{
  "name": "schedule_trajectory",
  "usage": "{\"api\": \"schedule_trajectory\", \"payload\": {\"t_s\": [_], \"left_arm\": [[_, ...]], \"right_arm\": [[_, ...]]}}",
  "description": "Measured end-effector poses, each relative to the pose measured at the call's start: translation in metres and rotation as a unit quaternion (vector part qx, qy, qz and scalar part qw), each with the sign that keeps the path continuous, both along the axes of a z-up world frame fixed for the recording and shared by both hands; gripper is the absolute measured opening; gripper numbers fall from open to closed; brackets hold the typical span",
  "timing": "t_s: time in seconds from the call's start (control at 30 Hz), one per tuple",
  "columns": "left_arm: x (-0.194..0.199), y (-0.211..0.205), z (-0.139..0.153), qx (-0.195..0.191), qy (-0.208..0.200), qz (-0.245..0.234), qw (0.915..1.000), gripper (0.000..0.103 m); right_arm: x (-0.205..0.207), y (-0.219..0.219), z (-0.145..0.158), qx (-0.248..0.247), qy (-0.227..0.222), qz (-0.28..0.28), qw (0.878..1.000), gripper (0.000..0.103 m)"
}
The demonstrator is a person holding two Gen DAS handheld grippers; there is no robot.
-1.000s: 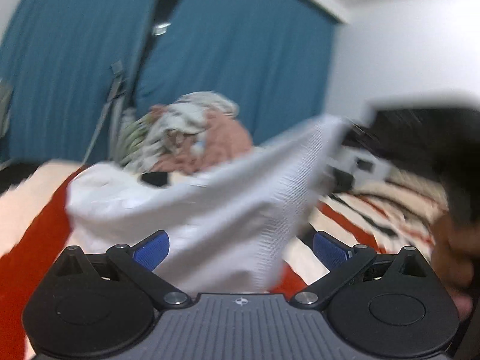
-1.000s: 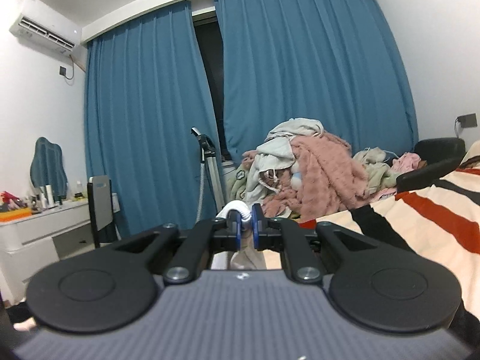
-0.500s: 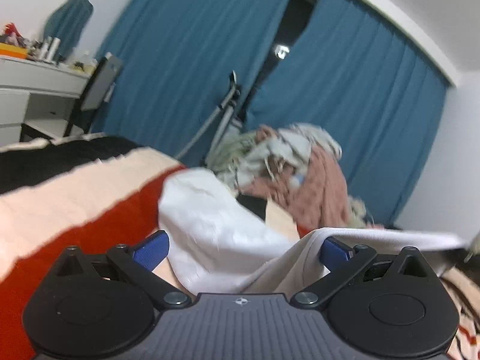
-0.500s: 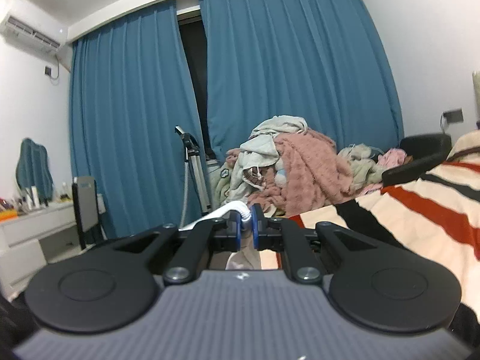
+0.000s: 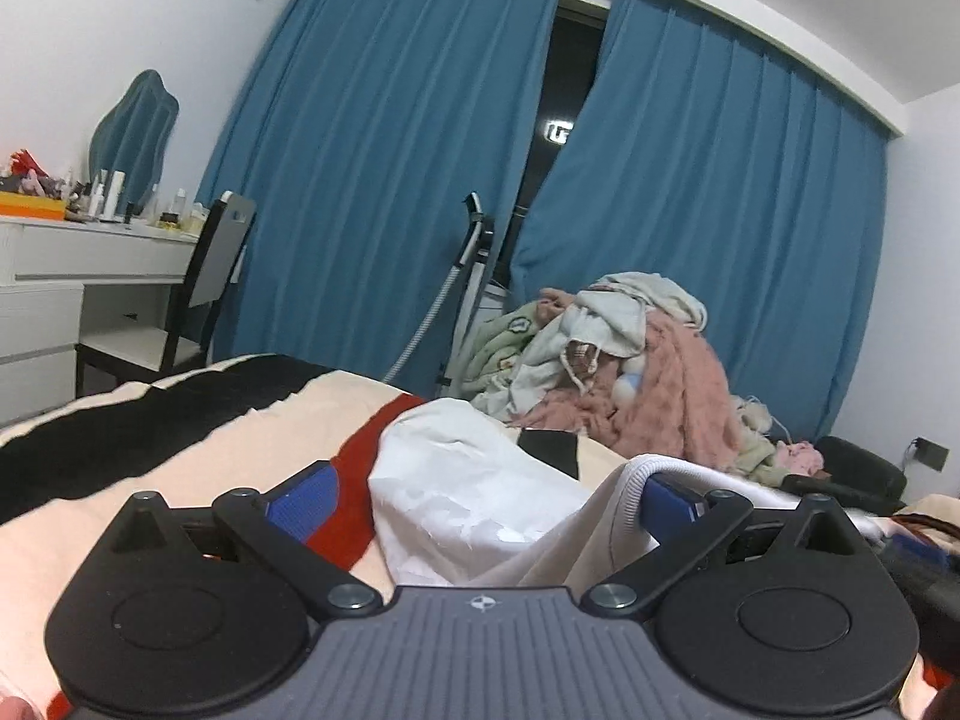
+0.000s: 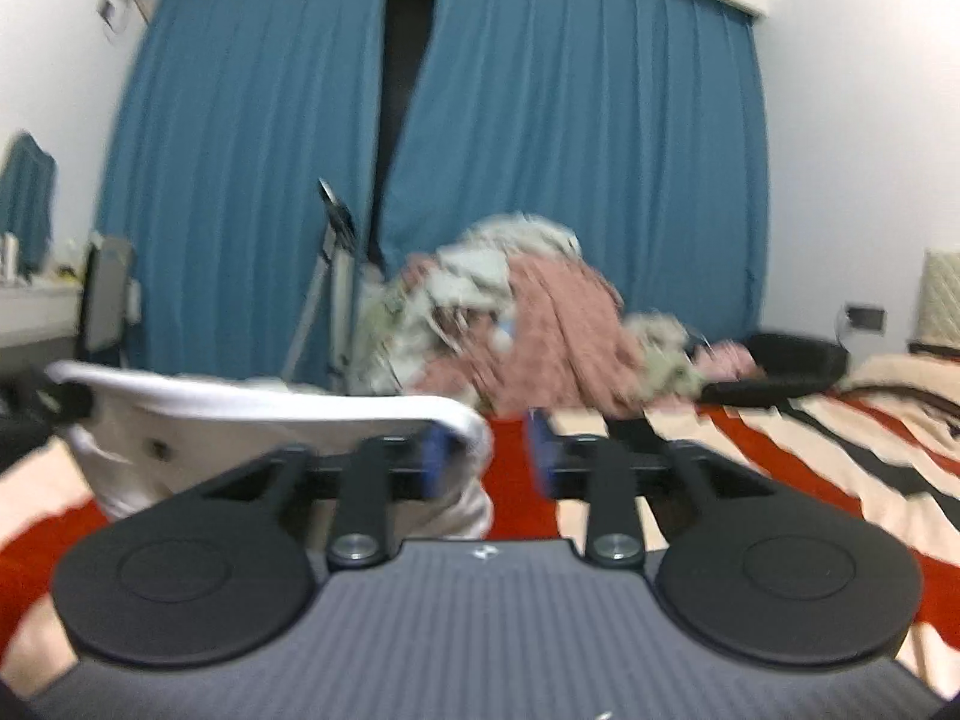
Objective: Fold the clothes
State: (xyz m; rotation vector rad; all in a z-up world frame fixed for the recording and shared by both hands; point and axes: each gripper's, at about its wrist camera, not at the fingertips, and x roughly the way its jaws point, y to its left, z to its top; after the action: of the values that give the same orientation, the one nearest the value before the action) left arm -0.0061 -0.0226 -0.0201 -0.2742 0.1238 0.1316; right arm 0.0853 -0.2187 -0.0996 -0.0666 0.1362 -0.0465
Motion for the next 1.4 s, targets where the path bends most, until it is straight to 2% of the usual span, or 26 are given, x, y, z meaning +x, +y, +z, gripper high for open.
{"api": "schedule_trajectory", "payload": {"t_s": [0.13,0.17,0.3,0.4,0.5,0.57,0.67,0.87,0.9,0.93,1.03,1.1,1.2,1.27,1.4], "left_arm": [[0.006,0.0,-0.003,-0.001,0.013,0.001,0.9999,0.103],[0.006,0.0,-0.005,0.0,0.016,0.0,0.9999,0.103],[0.011,-0.001,-0.012,-0.001,0.025,-0.005,0.9997,0.103],[0.016,0.0,-0.017,-0.011,0.035,-0.019,0.9992,0.103],[0.021,-0.006,-0.023,-0.003,0.046,-0.035,0.9983,0.103],[0.028,-0.013,-0.03,0.01,0.064,-0.044,0.997,0.103],[0.042,-0.019,-0.048,0.014,0.113,-0.059,0.9917,0.103],[0.072,-0.03,-0.087,0.009,0.22,-0.091,0.9712,0.103],[0.075,-0.03,-0.091,0.01,0.231,-0.094,0.9683,0.103],[0.073,-0.026,-0.09,0.013,0.224,-0.085,0.9709,0.103],[0.06,-0.008,-0.069,0.023,0.156,-0.027,0.987,0.103],[0.052,0.004,-0.055,0.031,0.111,0.011,0.9933,0.103],[0.044,0.018,-0.036,0.041,0.055,0.05,0.9964,0.103],[0.047,0.021,-0.032,0.049,0.049,0.049,0.9964,0.103],[0.053,0.022,-0.037,0.043,0.074,0.04,0.9956,0.103]], "right_arm": [[0.03,-0.011,-0.021,0.036,0.093,0.003,0.995,0.054],[0.028,-0.012,-0.019,0.039,0.082,-0.001,0.996,0.054],[0.003,-0.012,0.0,0.031,-0.02,-0.031,0.999,0.054],[-0.021,-0.011,0.014,0.028,-0.104,-0.04,0.993,0.054],[-0.039,-0.008,0.021,0.019,-0.164,-0.042,0.985,0.054],[-0.046,-0.007,0.023,0.017,-0.18,-0.043,0.983,0.054],[-0.05,-0.005,0.024,0.015,-0.19,-0.044,0.981,0.054],[-0.05,-0.01,0.022,0.022,-0.184,-0.056,0.981,0.054],[-0.049,-0.01,0.023,0.023,-0.181,-0.06,0.981,0.054],[-0.046,-0.013,0.022,0.024,-0.175,-0.065,0.982,0.054],[-0.036,-0.025,0.019,0.037,-0.143,-0.081,0.986,0.054],[-0.026,-0.037,0.014,0.067,-0.103,-0.085,0.989,0.054],[-0.012,-0.053,0.003,0.106,-0.015,-0.07,0.992,0.054],[-0.004,-0.06,-0.007,0.128,0.051,-0.052,0.989,0.054],[0.006,-0.051,-0.023,0.147,0.141,-0.01,0.979,0.055]]}}
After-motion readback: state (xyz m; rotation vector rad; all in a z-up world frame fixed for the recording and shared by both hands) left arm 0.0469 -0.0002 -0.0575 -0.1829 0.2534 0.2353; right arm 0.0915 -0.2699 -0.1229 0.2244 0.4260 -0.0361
